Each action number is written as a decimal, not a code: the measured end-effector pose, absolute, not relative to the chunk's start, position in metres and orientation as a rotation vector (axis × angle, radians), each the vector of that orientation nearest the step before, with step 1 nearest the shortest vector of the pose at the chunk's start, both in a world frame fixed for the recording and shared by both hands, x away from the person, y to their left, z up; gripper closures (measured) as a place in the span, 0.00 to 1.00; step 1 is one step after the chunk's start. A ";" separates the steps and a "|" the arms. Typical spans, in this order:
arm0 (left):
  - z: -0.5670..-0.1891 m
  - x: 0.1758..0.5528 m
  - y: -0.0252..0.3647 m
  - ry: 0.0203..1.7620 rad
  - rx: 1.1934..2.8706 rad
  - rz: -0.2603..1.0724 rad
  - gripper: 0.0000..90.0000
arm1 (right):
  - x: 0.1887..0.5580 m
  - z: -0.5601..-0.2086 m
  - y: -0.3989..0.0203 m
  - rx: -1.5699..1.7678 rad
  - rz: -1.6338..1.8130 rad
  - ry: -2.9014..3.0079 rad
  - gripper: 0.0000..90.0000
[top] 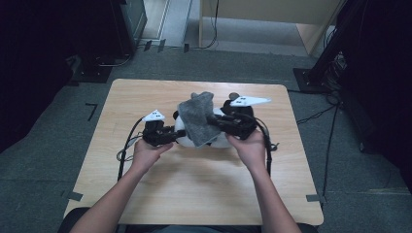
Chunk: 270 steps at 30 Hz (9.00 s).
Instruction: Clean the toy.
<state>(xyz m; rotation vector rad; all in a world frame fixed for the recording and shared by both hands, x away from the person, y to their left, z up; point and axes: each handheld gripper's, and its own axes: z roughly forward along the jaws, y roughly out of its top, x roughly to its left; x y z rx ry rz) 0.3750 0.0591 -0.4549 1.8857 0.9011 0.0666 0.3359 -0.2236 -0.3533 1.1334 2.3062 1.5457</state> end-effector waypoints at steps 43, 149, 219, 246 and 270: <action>-0.491 0.386 0.074 0.774 1.989 0.125 0.34 | 0.403 -0.399 -0.208 1.321 1.280 2.418 0.91; -0.485 0.390 0.078 0.895 1.970 0.047 0.75 | 0.394 -0.382 -0.163 1.281 1.416 2.487 0.92; -0.484 0.398 0.086 0.863 1.999 0.002 0.77 | 0.380 -0.387 -0.343 1.433 1.300 2.136 0.92; -0.486 0.401 0.086 0.871 1.994 -0.013 0.77 | 0.399 -0.471 -0.311 1.501 1.231 2.401 0.94; -0.484 0.399 0.082 0.839 2.010 -0.020 0.77 | 0.384 -0.415 -0.343 1.430 1.351 2.155 0.94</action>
